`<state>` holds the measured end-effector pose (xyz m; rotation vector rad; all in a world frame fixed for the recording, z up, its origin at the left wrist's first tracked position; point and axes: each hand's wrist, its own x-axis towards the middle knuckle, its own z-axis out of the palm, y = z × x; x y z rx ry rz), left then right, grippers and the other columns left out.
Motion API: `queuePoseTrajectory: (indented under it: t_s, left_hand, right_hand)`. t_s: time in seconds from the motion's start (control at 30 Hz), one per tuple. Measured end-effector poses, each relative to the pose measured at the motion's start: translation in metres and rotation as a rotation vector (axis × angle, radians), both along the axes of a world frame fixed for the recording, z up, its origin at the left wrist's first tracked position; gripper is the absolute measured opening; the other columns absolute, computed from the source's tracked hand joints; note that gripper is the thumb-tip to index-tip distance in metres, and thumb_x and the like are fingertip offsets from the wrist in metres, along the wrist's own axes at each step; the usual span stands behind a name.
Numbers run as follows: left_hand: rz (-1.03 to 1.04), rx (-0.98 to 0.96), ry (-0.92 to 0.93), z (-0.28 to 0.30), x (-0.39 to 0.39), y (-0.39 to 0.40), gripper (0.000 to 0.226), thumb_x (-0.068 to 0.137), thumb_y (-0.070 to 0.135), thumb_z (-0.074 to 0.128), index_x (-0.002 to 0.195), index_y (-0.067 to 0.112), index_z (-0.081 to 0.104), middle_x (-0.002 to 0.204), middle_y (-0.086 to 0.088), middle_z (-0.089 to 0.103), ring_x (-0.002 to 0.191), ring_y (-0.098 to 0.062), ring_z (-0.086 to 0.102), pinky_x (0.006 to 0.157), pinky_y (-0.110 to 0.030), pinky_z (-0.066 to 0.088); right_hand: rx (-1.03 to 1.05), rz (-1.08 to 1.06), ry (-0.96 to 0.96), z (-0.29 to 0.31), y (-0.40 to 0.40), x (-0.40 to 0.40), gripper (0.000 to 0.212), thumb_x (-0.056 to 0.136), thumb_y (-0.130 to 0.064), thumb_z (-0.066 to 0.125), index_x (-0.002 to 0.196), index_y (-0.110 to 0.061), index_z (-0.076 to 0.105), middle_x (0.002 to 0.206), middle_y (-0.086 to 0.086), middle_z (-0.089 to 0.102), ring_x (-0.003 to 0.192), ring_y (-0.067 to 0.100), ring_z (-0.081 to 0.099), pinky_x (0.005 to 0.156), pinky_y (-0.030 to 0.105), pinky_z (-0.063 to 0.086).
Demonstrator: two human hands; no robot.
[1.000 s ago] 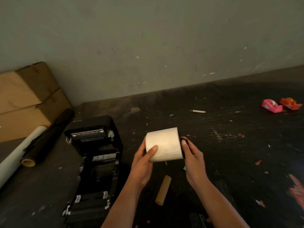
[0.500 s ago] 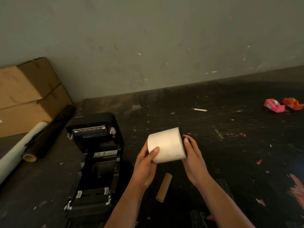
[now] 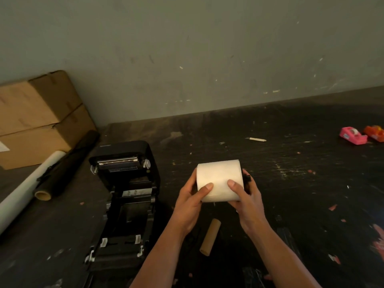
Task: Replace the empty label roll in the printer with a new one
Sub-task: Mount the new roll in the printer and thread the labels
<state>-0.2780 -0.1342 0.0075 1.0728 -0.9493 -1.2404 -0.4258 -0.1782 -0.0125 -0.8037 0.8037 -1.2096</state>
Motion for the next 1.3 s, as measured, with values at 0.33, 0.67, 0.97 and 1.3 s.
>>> queuePoseTrajectory:
  t_s: [0.33, 0.67, 0.97, 1.3]
  left_hand:
    - [0.153, 0.334, -0.660, -0.033, 0.037, 0.007, 0.044, 0.094, 0.028, 0.061, 0.137, 0.021, 0.053, 0.134, -0.001, 0.058, 0.118, -0.013, 0.055, 0.101, -0.028, 0.043]
    - [-0.006, 0.805, -1.227, -0.106, 0.032, 0.014, 0.055, 0.083, 0.028, 0.075, 0.132, 0.015, 0.052, 0.130, -0.008, 0.056, 0.114, -0.021, 0.058, 0.093, -0.033, 0.052]
    - [0.024, 0.781, -1.184, -0.112, 0.028, 0.016, 0.028, 0.085, 0.020, 0.071, 0.112, 0.016, 0.061, 0.113, -0.005, 0.063, 0.100, -0.016, 0.062, 0.087, -0.031, 0.055]
    - [0.216, 0.543, -0.112, -0.063, 0.036, 0.017, 0.026, 0.099, 0.009, 0.047, 0.119, 0.022, 0.058, 0.114, -0.006, 0.062, 0.101, -0.022, 0.064, 0.079, -0.035, 0.054]
  right_hand:
    - [0.126, -0.068, -0.046, -0.016, 0.002, -0.024, 0.087, 0.059, -0.026, 0.076, 0.139, -0.025, 0.042, 0.124, 0.005, 0.057, 0.112, 0.025, 0.058, 0.088, 0.046, 0.053]
    - [0.268, -0.122, -0.038, -0.048, 0.019, -0.049, 0.081, 0.062, -0.024, 0.074, 0.136, -0.023, 0.043, 0.123, 0.006, 0.057, 0.116, 0.028, 0.054, 0.097, 0.054, 0.047]
    - [0.291, -0.122, -0.063, -0.043, 0.019, -0.050, 0.087, 0.065, -0.020, 0.073, 0.143, -0.021, 0.034, 0.118, 0.006, 0.055, 0.118, 0.030, 0.051, 0.100, 0.056, 0.044]
    - [0.288, -0.096, -0.039, -0.038, 0.016, -0.045, 0.092, 0.058, -0.025, 0.074, 0.142, -0.023, 0.036, 0.129, 0.010, 0.052, 0.119, 0.032, 0.051, 0.098, 0.054, 0.045]
